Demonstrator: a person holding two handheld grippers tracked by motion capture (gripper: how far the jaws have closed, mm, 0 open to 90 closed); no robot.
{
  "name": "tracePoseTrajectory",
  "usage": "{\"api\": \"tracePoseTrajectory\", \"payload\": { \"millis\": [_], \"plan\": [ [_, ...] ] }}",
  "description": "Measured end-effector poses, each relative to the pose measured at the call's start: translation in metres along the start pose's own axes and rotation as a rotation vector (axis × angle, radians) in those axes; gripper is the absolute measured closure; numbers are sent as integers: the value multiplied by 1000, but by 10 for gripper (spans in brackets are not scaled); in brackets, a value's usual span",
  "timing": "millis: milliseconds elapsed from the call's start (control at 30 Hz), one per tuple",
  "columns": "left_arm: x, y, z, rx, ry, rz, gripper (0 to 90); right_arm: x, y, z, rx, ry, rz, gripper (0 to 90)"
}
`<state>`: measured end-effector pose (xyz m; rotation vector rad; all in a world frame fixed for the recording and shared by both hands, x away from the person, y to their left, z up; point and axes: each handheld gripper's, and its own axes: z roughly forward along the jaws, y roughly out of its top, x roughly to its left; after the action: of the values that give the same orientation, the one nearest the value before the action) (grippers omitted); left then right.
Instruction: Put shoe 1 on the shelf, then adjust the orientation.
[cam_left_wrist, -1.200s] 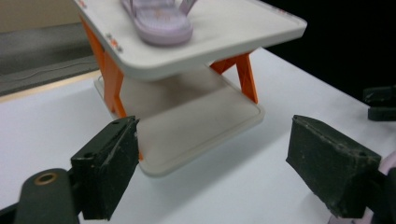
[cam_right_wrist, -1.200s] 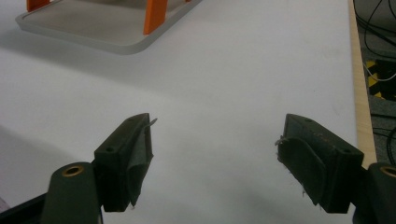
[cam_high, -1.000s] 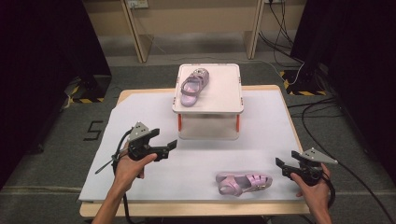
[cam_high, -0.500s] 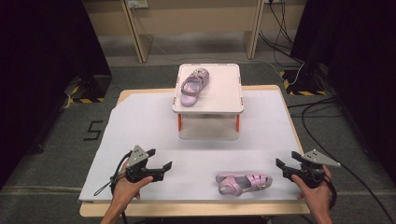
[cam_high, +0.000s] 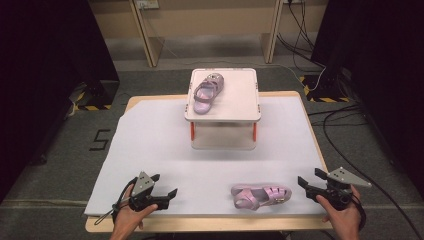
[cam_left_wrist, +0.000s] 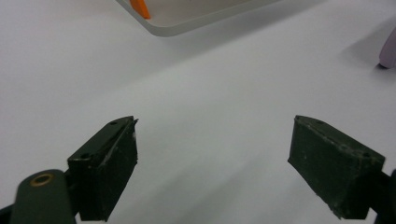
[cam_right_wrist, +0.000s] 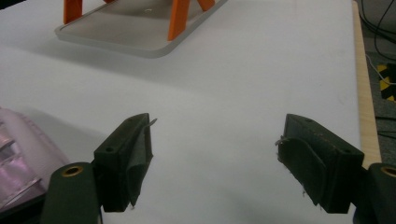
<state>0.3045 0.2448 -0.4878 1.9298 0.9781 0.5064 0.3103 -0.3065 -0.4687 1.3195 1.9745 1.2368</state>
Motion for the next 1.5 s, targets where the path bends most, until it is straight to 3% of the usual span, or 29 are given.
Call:
{"api": "tracePoseTrajectory", "payload": {
  "millis": [267,967,1100,1200,1367,1500],
  "plan": [
    [-6,-4,6,35,8,24,150,8,-3,-5,5,30,-19,249],
    [-3,-7,5,48,38,-2,151,24,-6,-12,-4,109,-70,291],
    [-3,-7,5,48,37,-3,150,24,-2,-19,-48,116,-52,293],
    [-2,-7,5,47,39,-6,151,29,-1,-24,-75,159,-64,310],
    [-2,-7,5,47,40,-3,151,39,-4,-19,-19,170,-105,331],
    [-2,-7,6,52,39,-2,151,37,-5,-17,-22,172,-69,337]
  ]
}}
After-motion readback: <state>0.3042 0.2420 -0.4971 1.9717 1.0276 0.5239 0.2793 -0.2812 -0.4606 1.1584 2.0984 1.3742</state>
